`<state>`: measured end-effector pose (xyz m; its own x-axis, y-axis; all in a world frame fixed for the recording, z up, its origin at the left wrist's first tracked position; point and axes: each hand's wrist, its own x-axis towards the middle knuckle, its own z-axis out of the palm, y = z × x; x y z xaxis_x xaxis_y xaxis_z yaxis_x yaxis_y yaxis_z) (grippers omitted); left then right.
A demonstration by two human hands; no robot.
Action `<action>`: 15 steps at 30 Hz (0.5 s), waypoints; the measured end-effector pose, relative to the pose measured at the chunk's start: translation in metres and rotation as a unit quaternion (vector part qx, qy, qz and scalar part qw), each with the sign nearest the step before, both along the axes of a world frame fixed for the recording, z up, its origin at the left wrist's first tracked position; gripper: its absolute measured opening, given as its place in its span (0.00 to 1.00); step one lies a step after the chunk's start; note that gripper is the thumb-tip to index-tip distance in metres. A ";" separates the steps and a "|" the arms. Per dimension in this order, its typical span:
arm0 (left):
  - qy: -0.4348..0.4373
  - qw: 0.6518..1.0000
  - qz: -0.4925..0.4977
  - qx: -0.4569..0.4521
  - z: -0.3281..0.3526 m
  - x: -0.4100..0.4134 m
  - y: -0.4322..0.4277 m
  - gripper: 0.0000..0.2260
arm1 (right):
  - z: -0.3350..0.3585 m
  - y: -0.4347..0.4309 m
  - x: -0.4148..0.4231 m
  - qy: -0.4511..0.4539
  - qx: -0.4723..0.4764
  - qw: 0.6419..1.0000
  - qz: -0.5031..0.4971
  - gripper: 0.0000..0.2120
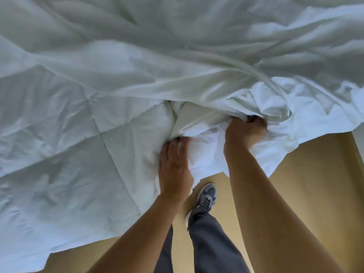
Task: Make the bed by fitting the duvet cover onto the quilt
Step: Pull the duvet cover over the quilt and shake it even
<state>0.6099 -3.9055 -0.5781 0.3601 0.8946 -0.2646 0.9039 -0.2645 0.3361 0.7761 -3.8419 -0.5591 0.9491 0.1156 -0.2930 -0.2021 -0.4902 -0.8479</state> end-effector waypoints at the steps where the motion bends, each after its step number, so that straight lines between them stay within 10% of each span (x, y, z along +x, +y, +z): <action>1: -0.039 0.999 -0.003 -0.010 -0.005 -0.009 0.031 0.34 | 0.000 -0.003 0.003 -0.028 -0.012 0.999 0.026 0.11; 4: -0.101 0.991 -0.064 -0.056 0.025 -0.050 0.136 0.22 | -0.004 -0.013 0.016 -0.033 -0.108 0.974 0.199 0.13; 10: 0.115 0.969 -0.033 0.217 0.057 -0.051 0.281 0.18 | 0.021 0.016 0.017 -0.011 -0.355 0.775 0.522 0.14; 13: -0.002 0.985 -0.058 0.160 0.050 -0.024 0.213 0.18 | 0.037 0.039 0.003 -0.031 -0.407 0.682 0.607 0.09; 15: -0.079 0.987 -0.121 0.068 0.032 -0.026 0.170 0.25 | 0.037 0.041 0.000 -0.057 -0.370 0.709 0.598 0.06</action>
